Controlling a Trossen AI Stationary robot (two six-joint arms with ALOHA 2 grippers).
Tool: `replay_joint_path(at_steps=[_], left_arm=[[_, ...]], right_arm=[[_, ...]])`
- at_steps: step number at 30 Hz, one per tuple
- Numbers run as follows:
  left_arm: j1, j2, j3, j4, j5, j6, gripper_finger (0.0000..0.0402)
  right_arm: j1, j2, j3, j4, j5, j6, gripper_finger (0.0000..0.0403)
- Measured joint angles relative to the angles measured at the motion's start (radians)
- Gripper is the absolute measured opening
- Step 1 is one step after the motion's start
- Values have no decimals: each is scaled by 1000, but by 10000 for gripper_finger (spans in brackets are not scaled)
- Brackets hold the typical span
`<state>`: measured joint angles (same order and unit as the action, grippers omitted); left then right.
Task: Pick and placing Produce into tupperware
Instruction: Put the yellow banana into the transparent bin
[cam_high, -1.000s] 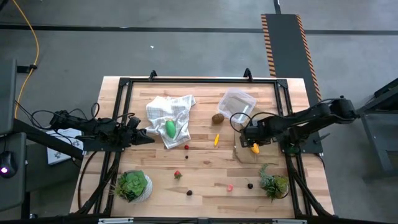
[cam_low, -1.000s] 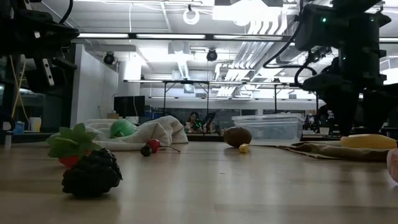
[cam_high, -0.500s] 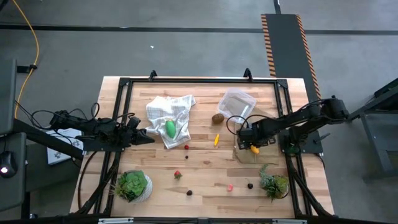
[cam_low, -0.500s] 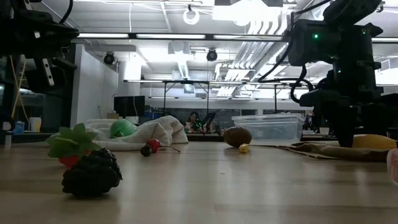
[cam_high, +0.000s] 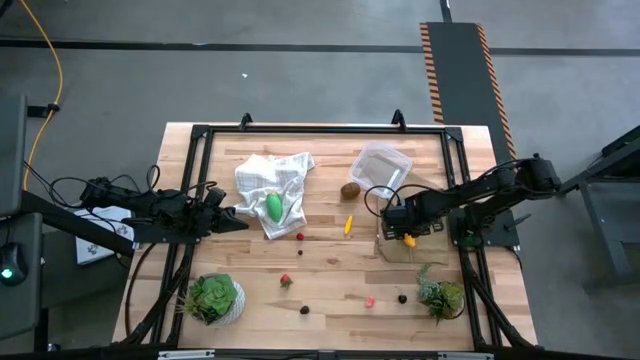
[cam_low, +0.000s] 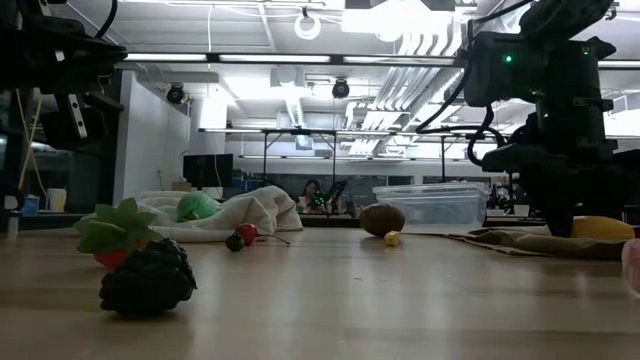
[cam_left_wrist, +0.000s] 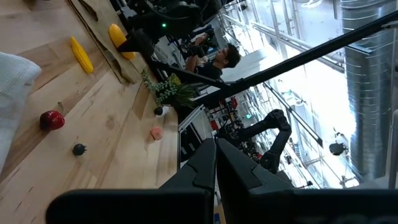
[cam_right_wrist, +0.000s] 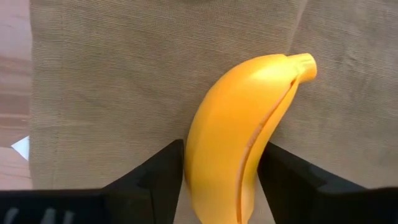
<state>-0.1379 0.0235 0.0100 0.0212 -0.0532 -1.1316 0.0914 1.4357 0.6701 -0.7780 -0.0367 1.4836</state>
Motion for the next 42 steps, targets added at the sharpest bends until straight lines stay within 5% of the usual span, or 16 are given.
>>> replay_joint_path(at_steps=[18,33,42], left_arm=[[0,0,0,0,0,0,3],[0,0,0,0,0,0,3],[0,0,0,0,0,0,3]], right_arm=[[0,0,36,-21,-6,-19,131],[0,0,301,40,-16,-223,131],[-39,0,501,82,216,-366,131]])
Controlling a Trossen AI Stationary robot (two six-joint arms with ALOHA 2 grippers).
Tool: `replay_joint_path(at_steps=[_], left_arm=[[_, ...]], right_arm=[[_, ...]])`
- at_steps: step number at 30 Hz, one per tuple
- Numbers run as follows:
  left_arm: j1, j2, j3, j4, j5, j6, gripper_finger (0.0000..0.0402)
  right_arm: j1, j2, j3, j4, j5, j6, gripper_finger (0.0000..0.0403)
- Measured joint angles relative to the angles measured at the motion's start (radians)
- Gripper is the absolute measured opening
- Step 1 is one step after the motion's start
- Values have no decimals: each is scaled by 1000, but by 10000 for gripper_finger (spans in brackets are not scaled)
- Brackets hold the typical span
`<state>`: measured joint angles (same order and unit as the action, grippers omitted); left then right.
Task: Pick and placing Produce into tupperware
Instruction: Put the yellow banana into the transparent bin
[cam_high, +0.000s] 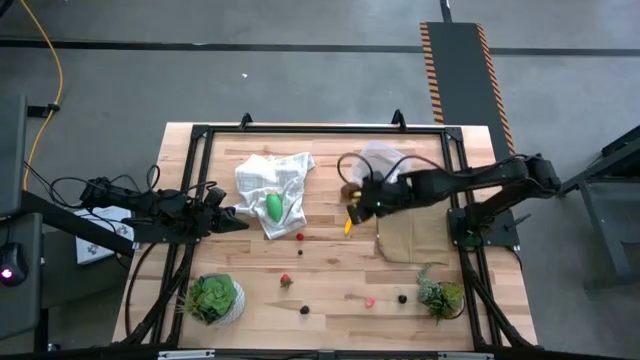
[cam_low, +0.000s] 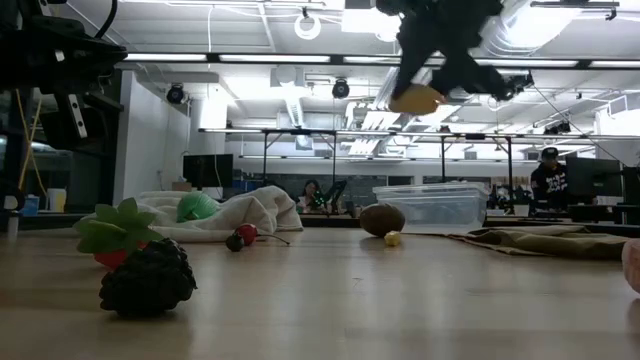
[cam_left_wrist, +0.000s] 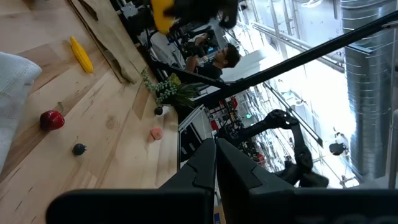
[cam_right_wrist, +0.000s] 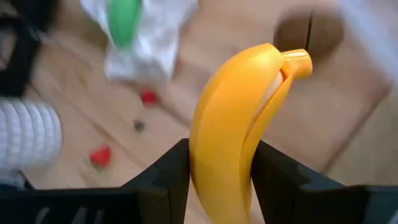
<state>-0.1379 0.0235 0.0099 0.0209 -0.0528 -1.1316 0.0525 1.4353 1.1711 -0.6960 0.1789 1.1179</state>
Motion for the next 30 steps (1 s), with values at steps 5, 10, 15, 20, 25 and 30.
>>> replay_joint_path(at_steps=[5,10,15,20,25,30], left_arm=[[0,0,0,0,0,0,3],[0,0,0,0,0,0,3],[0,0,0,0,0,0,3],[0,0,0,0,0,0,3],[0,0,0,0,0,0,3],[0,0,0,0,-1,0,3]], right_arm=[[-57,0,69,-2,84,-106,131],[-133,0,103,-25,132,-181,131],[-215,0,105,-103,137,-211,131],[-292,0,105,-224,136,-244,131],[-348,0,105,-293,126,-284,131],[-373,-4,105,-271,100,-332,131]])
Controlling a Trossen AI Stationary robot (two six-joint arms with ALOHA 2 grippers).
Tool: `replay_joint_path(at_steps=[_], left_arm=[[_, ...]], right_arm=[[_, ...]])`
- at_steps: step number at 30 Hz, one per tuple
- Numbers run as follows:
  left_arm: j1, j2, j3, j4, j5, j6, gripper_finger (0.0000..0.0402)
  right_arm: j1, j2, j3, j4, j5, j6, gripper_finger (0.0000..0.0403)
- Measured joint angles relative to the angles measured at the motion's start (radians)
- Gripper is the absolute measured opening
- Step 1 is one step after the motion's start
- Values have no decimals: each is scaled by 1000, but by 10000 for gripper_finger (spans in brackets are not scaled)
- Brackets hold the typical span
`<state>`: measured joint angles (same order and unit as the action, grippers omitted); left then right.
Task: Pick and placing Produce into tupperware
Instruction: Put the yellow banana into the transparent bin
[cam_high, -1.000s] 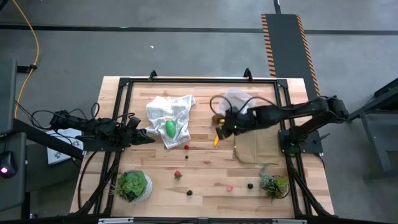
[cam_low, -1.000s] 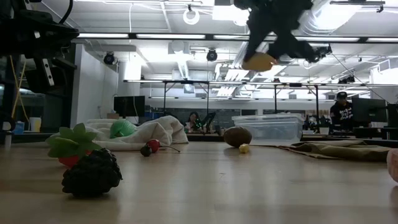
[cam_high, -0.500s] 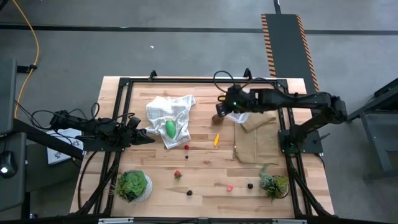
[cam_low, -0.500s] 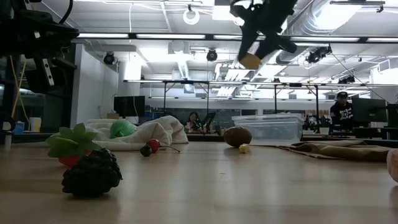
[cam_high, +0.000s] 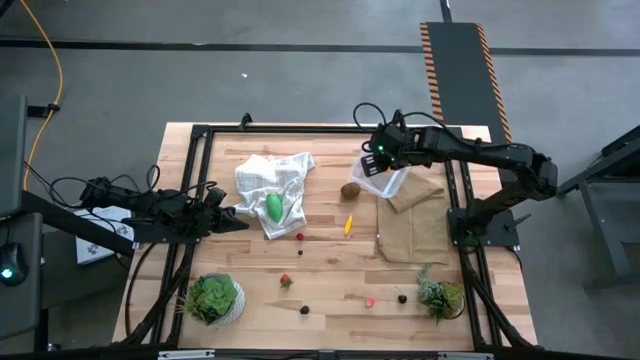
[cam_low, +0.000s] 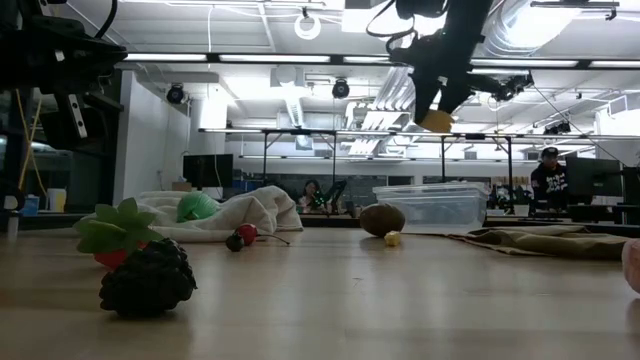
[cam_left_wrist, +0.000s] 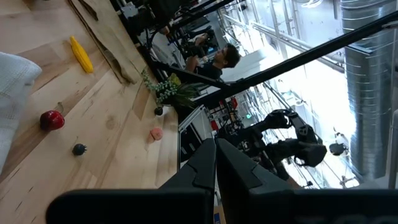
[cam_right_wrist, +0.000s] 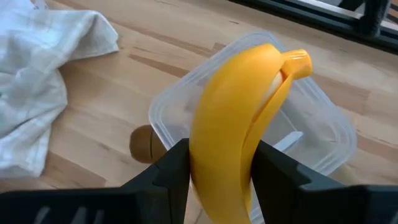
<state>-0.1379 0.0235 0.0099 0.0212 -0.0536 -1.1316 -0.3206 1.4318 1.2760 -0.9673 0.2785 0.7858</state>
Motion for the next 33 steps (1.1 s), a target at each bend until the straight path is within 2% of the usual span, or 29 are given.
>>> replay_joint_path(at_steps=[7,17,26,33], left_arm=[[0,0,0,1,-10,0,3],[0,0,0,8,-45,1,3],[0,0,0,18,-93,1,3],[0,0,0,27,-146,-2,3]], right_arm=[[-31,0,52,-83,-72,-112,131],[-100,-1,220,-297,-81,-320,131],[-181,-1,347,-363,-190,-526,131],[-260,4,347,-395,-305,-673,131]])
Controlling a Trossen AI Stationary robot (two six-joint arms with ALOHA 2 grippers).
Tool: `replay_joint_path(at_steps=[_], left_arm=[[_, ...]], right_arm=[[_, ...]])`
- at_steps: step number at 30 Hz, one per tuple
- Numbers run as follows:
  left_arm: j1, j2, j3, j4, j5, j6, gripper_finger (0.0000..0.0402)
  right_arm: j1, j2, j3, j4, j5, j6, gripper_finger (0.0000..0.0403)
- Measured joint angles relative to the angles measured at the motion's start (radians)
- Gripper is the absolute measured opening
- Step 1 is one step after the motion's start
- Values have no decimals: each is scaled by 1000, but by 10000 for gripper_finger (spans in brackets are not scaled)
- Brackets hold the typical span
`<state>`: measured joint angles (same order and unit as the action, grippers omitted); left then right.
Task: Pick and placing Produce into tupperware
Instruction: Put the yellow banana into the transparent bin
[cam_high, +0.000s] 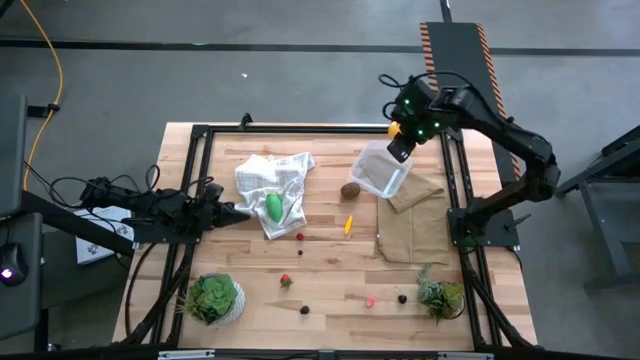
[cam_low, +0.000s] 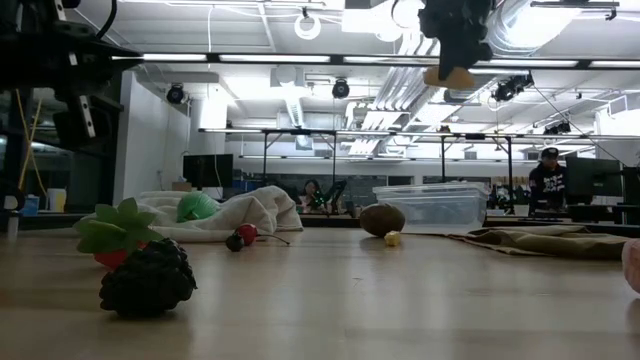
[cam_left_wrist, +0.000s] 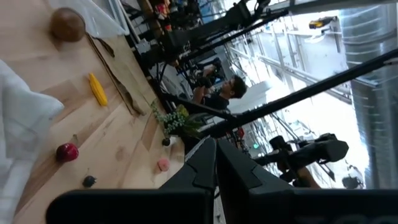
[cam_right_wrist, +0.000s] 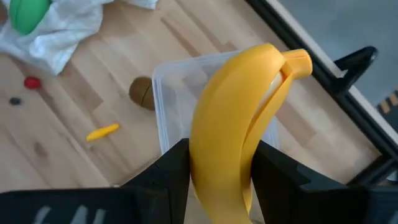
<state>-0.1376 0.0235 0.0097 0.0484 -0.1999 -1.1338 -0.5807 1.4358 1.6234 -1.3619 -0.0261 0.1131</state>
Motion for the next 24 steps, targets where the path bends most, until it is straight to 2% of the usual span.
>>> replay_joint_path(at_steps=[7,15,24], left_arm=[[0,0,0,5,-55,0,3],[0,0,0,7,-65,-1,3],[0,0,0,6,-65,-2,3]], right_arm=[[-61,71,-1,-19,-12,-93,131],[-69,216,-2,-40,-20,-175,131],[-68,303,-3,73,-43,-216,131]])
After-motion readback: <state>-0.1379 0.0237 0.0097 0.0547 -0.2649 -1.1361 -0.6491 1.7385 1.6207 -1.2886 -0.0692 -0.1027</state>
